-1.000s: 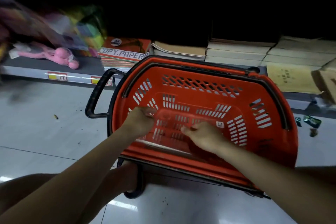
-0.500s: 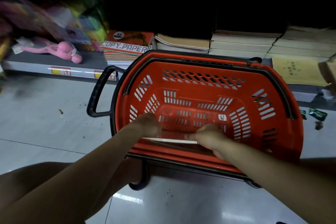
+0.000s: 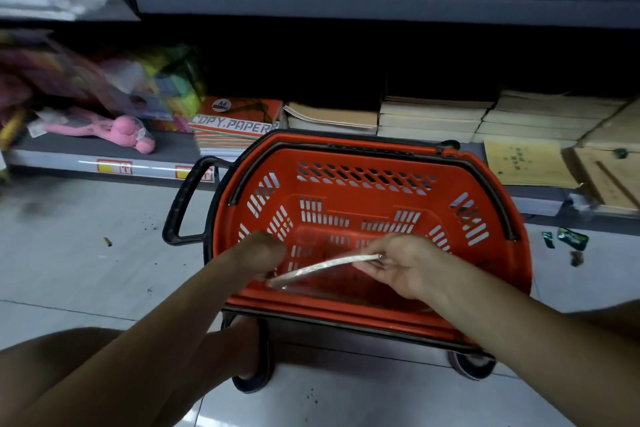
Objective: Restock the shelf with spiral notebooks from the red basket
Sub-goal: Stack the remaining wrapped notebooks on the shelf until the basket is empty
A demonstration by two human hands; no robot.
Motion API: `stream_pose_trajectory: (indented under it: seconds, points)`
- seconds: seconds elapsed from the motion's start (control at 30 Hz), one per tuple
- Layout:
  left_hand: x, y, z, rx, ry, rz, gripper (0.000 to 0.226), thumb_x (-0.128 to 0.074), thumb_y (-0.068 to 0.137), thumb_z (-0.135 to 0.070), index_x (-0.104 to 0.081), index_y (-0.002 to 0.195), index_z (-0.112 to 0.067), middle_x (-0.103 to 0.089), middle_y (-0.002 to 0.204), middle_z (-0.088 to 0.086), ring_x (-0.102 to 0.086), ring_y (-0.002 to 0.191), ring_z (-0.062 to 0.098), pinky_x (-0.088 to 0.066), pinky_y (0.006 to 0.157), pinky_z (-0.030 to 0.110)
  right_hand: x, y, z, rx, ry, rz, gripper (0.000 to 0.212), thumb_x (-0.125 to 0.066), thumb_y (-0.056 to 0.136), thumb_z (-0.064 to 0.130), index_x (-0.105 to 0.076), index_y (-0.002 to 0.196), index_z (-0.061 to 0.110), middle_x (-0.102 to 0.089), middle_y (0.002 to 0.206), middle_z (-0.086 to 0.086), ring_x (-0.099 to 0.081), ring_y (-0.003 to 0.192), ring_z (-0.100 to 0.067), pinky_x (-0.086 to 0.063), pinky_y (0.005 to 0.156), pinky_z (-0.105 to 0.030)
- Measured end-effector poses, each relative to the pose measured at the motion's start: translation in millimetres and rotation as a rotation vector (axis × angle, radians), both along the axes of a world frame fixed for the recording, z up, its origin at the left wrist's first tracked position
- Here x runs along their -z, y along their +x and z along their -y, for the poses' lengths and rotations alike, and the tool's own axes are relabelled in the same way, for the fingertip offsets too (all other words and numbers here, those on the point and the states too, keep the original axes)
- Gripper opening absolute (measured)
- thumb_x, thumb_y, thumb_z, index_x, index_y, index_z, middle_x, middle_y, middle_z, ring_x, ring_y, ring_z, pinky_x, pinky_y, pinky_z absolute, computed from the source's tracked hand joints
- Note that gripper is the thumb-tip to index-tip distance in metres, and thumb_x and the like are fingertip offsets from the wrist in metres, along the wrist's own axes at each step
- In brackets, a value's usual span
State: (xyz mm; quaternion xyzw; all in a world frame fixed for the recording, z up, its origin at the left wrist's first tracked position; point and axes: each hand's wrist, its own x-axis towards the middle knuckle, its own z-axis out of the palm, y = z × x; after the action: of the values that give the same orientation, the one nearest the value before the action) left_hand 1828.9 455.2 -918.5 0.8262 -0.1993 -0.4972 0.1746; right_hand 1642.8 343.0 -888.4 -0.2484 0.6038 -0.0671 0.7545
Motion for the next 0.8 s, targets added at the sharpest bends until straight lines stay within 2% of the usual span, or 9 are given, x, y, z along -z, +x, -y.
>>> stream_pose_trajectory:
  seconds: [0.07, 0.13, 0.2, 0.27, 0.33, 0.43, 0.53, 0.67, 0.8]
  points:
    - [-22, 0, -13, -0.119, -0.087, -0.131, 0.021, -0.057, 0.097, -0.017, -0.064, 0.108, -0.001, -0.074, 0.102, 0.018, -0.073, 0.09, 0.032, -0.06, 0.082, 0.04, -29, -14, 2, 0.023, -0.033, 0.1, 0.022, -0.051, 0.091, -0.019, -0.057, 0.078, -0.003, -0.064, 0.095, -0.022, -0.065, 0.085, -0.028, -0.055, 0.071, -0.035]
    - [-53, -5, -25, -0.206, -0.166, -0.312, 0.031, -0.061, 0.096, -0.026, -0.063, 0.116, -0.003, -0.074, 0.105, 0.02, -0.073, 0.095, 0.035, -0.06, 0.087, 0.045, -59, -27, 0, 0.067, -0.062, 0.244, 0.02, -0.049, 0.094, -0.016, -0.063, 0.101, -0.005, -0.068, 0.107, -0.023, -0.066, 0.097, -0.029, -0.055, 0.077, -0.036]
    - [-88, -10, -35, -0.32, -0.326, -0.549, 0.032, -0.056, 0.098, -0.022, -0.062, 0.121, -0.001, -0.074, 0.106, 0.02, -0.073, 0.094, 0.034, -0.063, 0.077, 0.042, -86, -41, -5, 0.05, -0.114, 0.391, 0.033, -0.047, 0.095, -0.012, -0.063, 0.121, 0.001, -0.07, 0.117, -0.02, -0.066, 0.111, -0.028, -0.054, 0.087, -0.036]
    - [-124, -14, -46, -0.394, -0.518, -0.724, 0.033, -0.051, 0.099, -0.018, -0.061, 0.126, -0.002, -0.073, 0.115, 0.019, -0.073, 0.094, 0.031, -0.064, 0.068, 0.037, -109, -51, -12, -0.032, -0.199, 0.496, 0.038, -0.049, 0.097, -0.007, -0.061, 0.129, 0.009, -0.073, 0.119, -0.016, -0.067, 0.115, -0.028, -0.053, 0.097, -0.037]
    - [-157, -18, -59, -0.326, -0.69, -0.797, 0.039, -0.045, 0.1, -0.025, -0.061, 0.131, -0.009, -0.07, 0.124, 0.017, -0.073, 0.096, 0.029, -0.064, 0.059, 0.033, -127, -57, -20, -0.084, -0.277, 0.566, 0.042, -0.049, 0.097, -0.006, -0.058, 0.134, 0.012, -0.073, 0.119, -0.015, -0.07, 0.112, -0.03, -0.057, 0.094, -0.039]
    - [-191, -20, -73, -0.163, -0.886, -0.758, 0.042, -0.034, 0.104, -0.027, -0.055, 0.14, -0.023, -0.064, 0.135, 0.013, -0.07, 0.103, 0.032, -0.062, 0.052, 0.033, -144, -55, -28, -0.12, -0.369, 0.63, 0.047, -0.048, 0.097, -0.008, -0.055, 0.137, 0.014, -0.073, 0.117, -0.017, -0.073, 0.104, -0.034, -0.063, 0.076, -0.038]
    - [-205, -18, -83, -0.142, -1.02, -0.626, 0.041, -0.037, 0.104, -0.018, -0.053, 0.141, -0.022, -0.065, 0.134, 0.011, -0.073, 0.096, 0.028, -0.063, 0.058, 0.033, -160, -51, -32, -0.159, -0.501, 0.654, 0.045, -0.052, 0.094, -0.005, -0.059, 0.132, 0.019, -0.074, 0.113, -0.02, -0.076, 0.089, -0.034, -0.063, 0.065, -0.034]
    - [-203, -16, -85, -0.349, -1.169, -0.329, 0.038, -0.048, 0.099, -0.017, -0.058, 0.136, -0.018, -0.074, 0.12, 0.009, -0.076, 0.093, 0.025, -0.062, 0.058, 0.028, -169, -36, -33, -0.127, -0.647, 0.626, 0.044, -0.061, 0.089, -0.002, -0.06, 0.131, 0.012, -0.076, 0.105, -0.021, -0.077, 0.084, -0.031, -0.063, 0.066, -0.034]
    - [-200, -10, -81, -0.512, -1.242, -0.301, 0.04, -0.055, 0.094, -0.021, -0.061, 0.133, -0.016, -0.073, 0.12, 0.011, -0.076, 0.089, 0.023, -0.061, 0.057, 0.028, -162, -17, -36, -0.098, -0.755, 0.568, 0.044, -0.06, 0.092, -0.002, -0.058, 0.135, 0.007, -0.077, 0.107, -0.014, -0.077, 0.088, -0.025, -0.063, 0.069, -0.03]
